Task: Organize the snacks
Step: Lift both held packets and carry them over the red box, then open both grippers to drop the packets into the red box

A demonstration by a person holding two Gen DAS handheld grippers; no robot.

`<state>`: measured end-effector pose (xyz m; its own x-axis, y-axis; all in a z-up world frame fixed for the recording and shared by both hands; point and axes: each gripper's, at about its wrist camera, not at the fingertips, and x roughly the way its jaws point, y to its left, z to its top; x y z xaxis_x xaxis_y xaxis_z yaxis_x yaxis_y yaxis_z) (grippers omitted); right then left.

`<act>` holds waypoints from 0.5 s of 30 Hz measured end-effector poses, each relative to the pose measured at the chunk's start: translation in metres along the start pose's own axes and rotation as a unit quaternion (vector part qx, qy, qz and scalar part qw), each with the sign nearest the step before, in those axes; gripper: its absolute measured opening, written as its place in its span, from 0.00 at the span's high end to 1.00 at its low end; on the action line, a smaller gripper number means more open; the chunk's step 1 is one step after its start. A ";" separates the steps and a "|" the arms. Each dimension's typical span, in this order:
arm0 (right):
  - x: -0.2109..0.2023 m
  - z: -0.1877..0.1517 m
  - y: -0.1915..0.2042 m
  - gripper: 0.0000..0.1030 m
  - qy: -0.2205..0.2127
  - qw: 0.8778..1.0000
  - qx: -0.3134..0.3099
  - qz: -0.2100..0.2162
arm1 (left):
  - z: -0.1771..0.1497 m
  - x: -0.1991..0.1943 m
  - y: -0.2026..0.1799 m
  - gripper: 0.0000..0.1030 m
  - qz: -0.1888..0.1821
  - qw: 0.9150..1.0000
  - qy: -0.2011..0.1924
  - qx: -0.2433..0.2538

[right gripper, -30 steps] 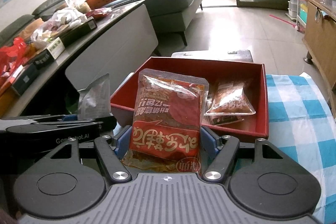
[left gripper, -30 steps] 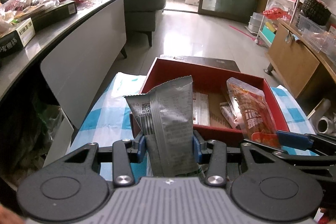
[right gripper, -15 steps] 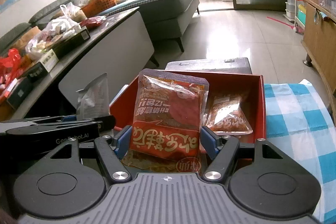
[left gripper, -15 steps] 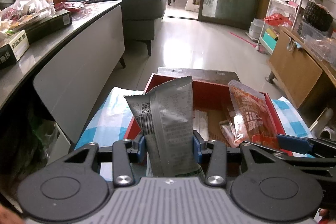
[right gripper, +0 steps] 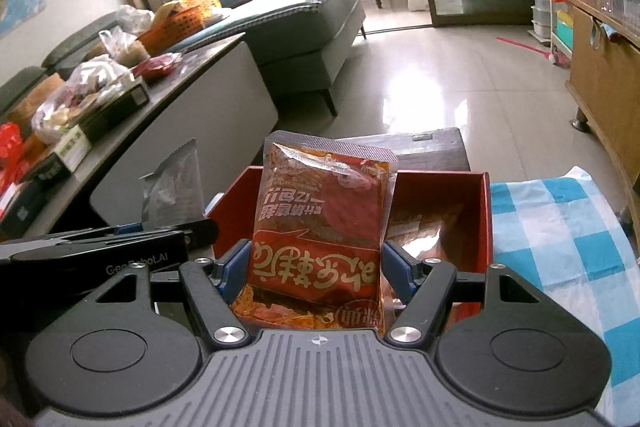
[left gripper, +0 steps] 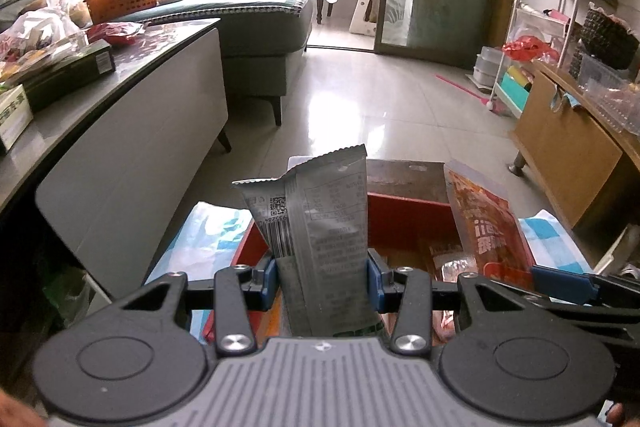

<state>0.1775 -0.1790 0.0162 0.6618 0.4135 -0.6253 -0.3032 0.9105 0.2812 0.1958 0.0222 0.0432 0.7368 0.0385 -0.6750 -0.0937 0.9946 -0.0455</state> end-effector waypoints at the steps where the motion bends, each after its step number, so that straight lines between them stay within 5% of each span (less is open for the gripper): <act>1: 0.003 0.001 -0.002 0.27 0.001 1.000 0.002 -0.002 | 0.002 0.004 -0.002 0.64 0.000 1.000 0.000 0.001; 15: 0.039 0.008 -0.023 0.27 0.021 0.999 0.017 -0.022 | 0.009 0.049 -0.015 0.64 0.019 1.000 0.002 0.017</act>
<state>0.2156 -0.1836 -0.0087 0.6443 0.3728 -0.6678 -0.2503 0.9278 0.2765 0.2393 0.0102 0.0168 0.7297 0.0767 -0.6794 -0.0997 0.9950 0.0052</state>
